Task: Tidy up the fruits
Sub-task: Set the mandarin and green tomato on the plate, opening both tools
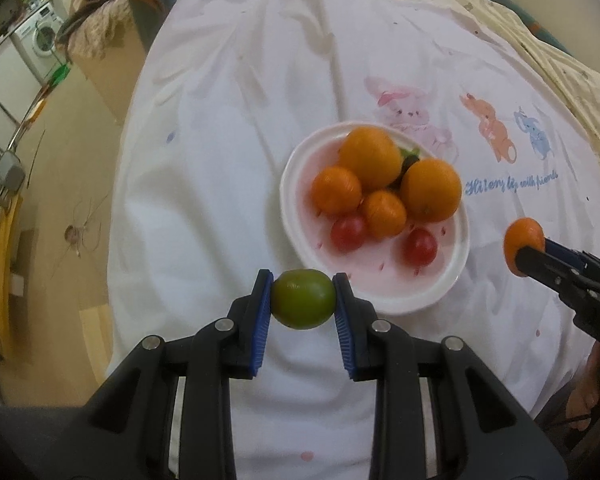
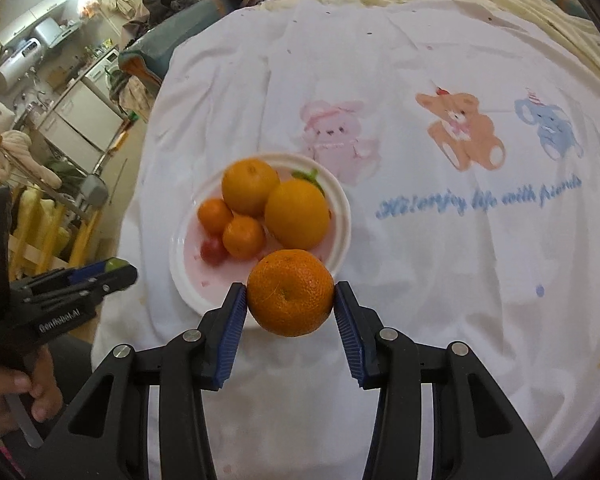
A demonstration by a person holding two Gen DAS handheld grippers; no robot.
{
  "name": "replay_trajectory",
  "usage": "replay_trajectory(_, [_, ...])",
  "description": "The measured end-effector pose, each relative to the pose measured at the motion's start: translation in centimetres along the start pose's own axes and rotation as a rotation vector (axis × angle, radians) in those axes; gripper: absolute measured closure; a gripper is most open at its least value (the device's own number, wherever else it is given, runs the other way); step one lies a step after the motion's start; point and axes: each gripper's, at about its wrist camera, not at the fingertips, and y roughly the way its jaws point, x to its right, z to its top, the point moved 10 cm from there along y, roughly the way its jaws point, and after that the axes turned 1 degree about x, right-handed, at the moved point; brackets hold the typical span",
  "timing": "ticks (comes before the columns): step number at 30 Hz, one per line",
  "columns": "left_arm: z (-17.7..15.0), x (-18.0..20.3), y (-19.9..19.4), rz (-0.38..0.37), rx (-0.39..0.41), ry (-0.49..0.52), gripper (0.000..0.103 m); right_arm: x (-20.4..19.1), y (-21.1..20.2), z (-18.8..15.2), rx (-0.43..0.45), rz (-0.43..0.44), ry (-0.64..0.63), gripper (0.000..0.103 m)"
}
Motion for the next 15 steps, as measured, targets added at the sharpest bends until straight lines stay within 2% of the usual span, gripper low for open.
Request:
replay_trajectory(4, [0.5, 1.7, 1.6, -0.019, -0.036, 0.016, 0.077, 0.0, 1.6, 1.0, -0.023, 0.049, 0.026, 0.056])
replay_trajectory(7, [0.7, 2.8, 3.0, -0.018, -0.058, 0.041, 0.077, 0.4, 3.3, 1.2, -0.063, 0.128, 0.091, 0.056])
replay_trajectory(15, [-0.2, 4.6, 6.1, -0.025, -0.146, 0.05, 0.077, 1.3, 6.3, 0.2, -0.146, 0.13, 0.159, 0.056])
